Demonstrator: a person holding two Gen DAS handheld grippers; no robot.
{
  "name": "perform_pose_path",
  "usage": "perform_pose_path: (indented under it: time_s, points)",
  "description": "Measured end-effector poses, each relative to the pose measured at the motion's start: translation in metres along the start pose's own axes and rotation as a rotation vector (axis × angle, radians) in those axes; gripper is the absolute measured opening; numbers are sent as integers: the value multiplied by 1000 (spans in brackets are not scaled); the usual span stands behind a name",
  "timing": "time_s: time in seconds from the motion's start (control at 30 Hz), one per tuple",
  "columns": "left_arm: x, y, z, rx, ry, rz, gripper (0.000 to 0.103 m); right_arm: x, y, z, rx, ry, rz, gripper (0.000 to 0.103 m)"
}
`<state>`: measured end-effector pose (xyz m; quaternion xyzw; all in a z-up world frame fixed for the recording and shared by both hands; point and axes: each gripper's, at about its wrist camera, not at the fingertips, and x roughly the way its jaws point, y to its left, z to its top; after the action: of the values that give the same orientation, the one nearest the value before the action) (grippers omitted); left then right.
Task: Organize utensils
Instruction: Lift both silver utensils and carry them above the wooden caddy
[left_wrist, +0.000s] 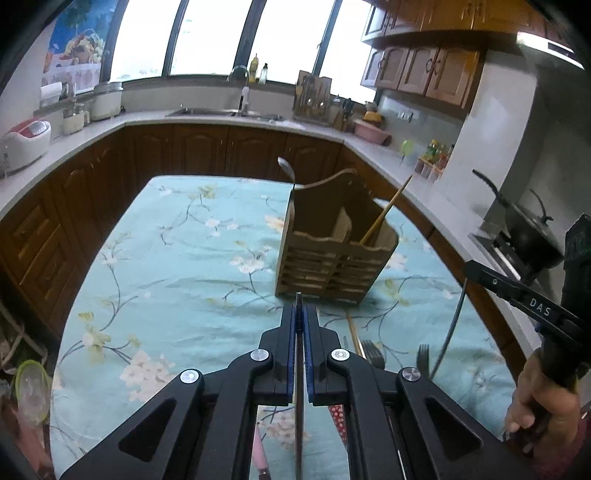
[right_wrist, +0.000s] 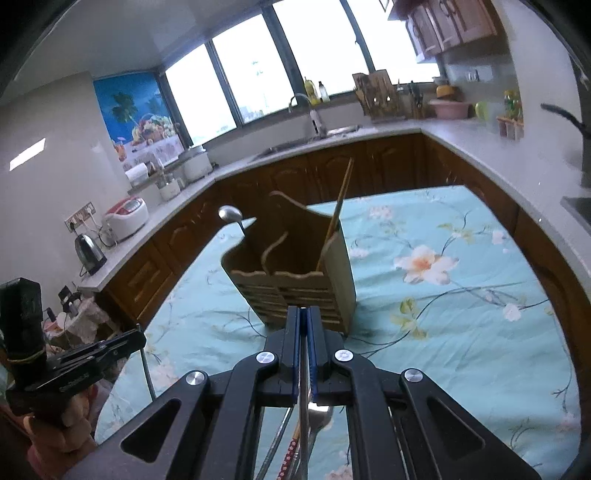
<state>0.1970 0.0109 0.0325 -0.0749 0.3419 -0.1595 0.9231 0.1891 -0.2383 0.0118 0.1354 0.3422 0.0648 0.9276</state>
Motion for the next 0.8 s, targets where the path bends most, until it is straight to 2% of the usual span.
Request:
perform_pose_path:
  time_s: [0.3,0.5,0.8]
  points:
    - [-33,1,8,-9,-94,1,3,-23,9,17,-16,-91,-9,4]
    - [-41,2,18,-24,-147,0,2,-32,10,30,-17,-144,-4,4]
    - [-45,0,52,-34,-255,-14,2,-45,14,66,-21,-256,11,4]
